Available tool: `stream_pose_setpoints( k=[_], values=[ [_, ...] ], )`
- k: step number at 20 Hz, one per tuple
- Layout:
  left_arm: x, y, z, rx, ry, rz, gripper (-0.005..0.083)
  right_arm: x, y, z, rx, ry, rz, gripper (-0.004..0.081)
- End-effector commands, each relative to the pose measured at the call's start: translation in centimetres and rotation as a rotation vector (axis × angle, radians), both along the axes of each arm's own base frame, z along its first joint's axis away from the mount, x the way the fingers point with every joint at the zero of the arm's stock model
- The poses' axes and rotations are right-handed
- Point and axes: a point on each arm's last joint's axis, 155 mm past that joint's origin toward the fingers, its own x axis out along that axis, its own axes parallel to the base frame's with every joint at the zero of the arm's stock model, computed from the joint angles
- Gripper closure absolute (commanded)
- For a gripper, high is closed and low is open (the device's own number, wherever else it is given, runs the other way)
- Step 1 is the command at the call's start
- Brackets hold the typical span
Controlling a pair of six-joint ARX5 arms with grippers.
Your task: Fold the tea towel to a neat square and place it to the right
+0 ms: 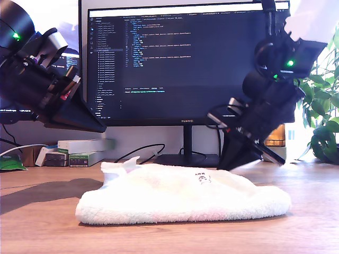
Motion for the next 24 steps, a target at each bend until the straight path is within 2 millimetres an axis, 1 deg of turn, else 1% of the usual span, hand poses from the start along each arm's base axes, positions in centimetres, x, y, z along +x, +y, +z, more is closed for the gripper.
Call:
stream_pose_setpoints(
  k=[1,4,8,11,14,18,21,24],
  values=[
    [-0.2,0.0,0.1,0.006,-0.012,-0.007,0.0790,0.2,0.6,0.3,0.001,-0.004,0.012,0.0783],
    [-0.2,0.1,0.0,0.009,-0.010,-0.005,0.0790,0.3,0.6,0.8,-0.002,0.006,0.013,0.0783],
    [-0.2,0.1,0.0,0.021,-0.021,-0.011,0.0790,-0.3,0.2,0.8,-0.025,0.036,0.018,0.0783],
    [-0.2,0.1,-0.1,0.022,-0.019,-0.011,0.0790,-0.7,0.1,1.1,-0.035,0.035,0.029,0.0783],
    [-0.3,0.1,-0.1,0.023,-0.016,-0.012,0.0790,-0.2,-0.7,1.7,-0.078,-0.002,0.015,0.0783],
    [-0.3,0.1,-0.2,0.023,-0.016,-0.012,0.0790,-0.1,-1.0,2.9,-0.090,-0.037,0.019,0.0783],
    [-0.3,0.1,-0.2,0.023,-0.016,-0.012,0.0790,0.0,-1.3,3.1,-0.108,-0.046,0.015,0.0783],
    [-0.4,0.2,-0.3,0.025,-0.008,-0.012,0.0790,0.0,-2.1,3.1,-0.162,-0.050,0.023,0.0783]
  ],
)
